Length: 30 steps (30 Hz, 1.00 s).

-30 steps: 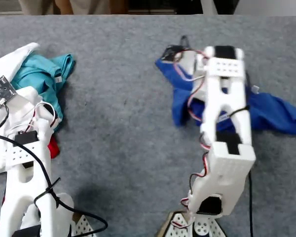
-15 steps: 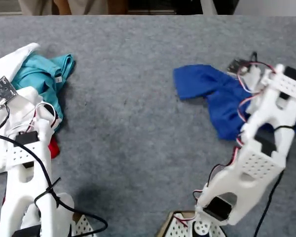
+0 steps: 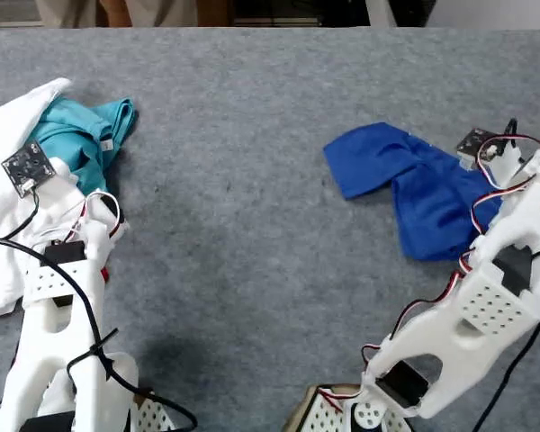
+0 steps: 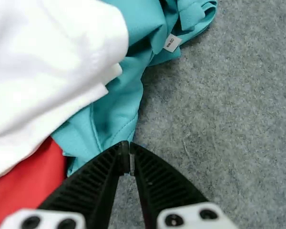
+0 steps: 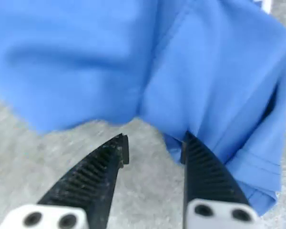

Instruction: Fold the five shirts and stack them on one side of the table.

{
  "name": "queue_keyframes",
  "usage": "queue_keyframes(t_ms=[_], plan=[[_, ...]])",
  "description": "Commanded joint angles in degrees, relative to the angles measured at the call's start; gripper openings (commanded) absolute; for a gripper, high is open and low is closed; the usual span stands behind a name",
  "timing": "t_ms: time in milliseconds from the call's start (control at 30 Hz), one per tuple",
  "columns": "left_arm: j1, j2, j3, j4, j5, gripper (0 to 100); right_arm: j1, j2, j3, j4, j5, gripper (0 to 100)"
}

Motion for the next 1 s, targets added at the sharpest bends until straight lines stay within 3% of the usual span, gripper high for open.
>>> queue_keyframes(t_ms=[0,167,400,667,967], plan=[[0.7,-1.0,-0.3,-1.1,-0.4,2,0.5,-9.5,-2.9,5.0,2.6,17.1],[0.7,-1.0,-0.3,-0.9,-0.4,2,-0.7,-17.8,4.4,15.4,11.0,17.1],[0.8,-1.0,-0.2,-1.0,-0.4,2,-0.6,-36.4,32.0,10.5,13.4,17.1],[0.8,3.7,-1.6,-2.0,-0.4,2,-5.3,-60.4,66.9,-4.5,12.9,17.1],[-0.1,8.1,-4.3,-1.8,-0.4,2,-6.5,-72.0,85.4,-35.3,3.6,17.1]])
